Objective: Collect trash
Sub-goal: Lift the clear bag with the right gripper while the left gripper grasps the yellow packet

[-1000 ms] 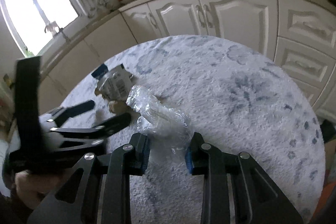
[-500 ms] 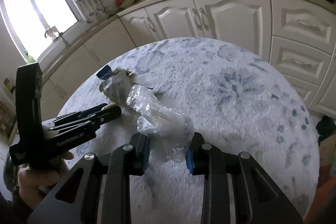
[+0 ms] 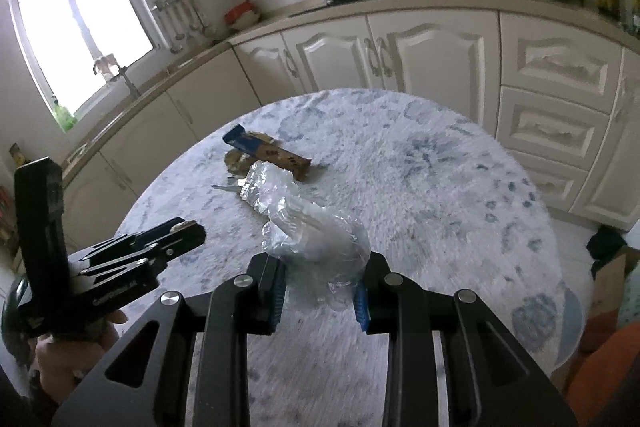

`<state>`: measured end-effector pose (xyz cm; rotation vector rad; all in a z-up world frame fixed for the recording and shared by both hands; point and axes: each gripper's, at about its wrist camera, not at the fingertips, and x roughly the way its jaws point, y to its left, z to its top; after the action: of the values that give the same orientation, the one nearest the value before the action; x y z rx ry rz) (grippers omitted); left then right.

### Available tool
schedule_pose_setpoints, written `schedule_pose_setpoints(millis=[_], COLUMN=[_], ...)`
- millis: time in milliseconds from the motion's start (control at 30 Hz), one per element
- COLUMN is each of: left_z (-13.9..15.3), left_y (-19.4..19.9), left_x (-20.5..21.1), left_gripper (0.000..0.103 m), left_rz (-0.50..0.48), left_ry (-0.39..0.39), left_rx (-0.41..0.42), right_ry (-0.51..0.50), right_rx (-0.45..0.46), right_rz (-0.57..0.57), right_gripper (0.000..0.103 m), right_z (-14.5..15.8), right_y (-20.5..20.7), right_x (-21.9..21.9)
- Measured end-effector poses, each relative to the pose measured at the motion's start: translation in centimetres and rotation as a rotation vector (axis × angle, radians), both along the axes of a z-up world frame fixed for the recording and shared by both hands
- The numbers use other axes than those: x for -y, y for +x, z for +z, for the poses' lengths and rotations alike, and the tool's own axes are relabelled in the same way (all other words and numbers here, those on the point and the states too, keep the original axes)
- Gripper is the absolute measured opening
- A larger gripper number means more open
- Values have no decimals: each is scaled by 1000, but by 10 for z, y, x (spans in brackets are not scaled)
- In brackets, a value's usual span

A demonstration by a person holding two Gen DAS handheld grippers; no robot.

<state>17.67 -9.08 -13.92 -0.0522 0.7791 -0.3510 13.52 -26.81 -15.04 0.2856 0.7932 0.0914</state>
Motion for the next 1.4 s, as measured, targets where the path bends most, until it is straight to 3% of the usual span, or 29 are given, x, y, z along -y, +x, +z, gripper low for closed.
schedule_pose_setpoints(millis=[333,800,1100,1400], left_z=[65,116,127,114], left_y=[-78,-157,-175,-155], left_x=[0,-1,52,137], left_gripper=[31,31,31,31], left_rz=[0,0,-110,-277], left_ry=[-8,-22,-65,-101], left_rx=[191,335,397,342], right_ry=[-22,-61,-97,-126], right_rx=[93,219,262,244], right_rz=[-4,1,-121,-286], right_gripper=[28,28,28,28], right_z=[43,90,110,107], right_y=[-40,-80,-111,-147], right_x=[-4,2,55,131])
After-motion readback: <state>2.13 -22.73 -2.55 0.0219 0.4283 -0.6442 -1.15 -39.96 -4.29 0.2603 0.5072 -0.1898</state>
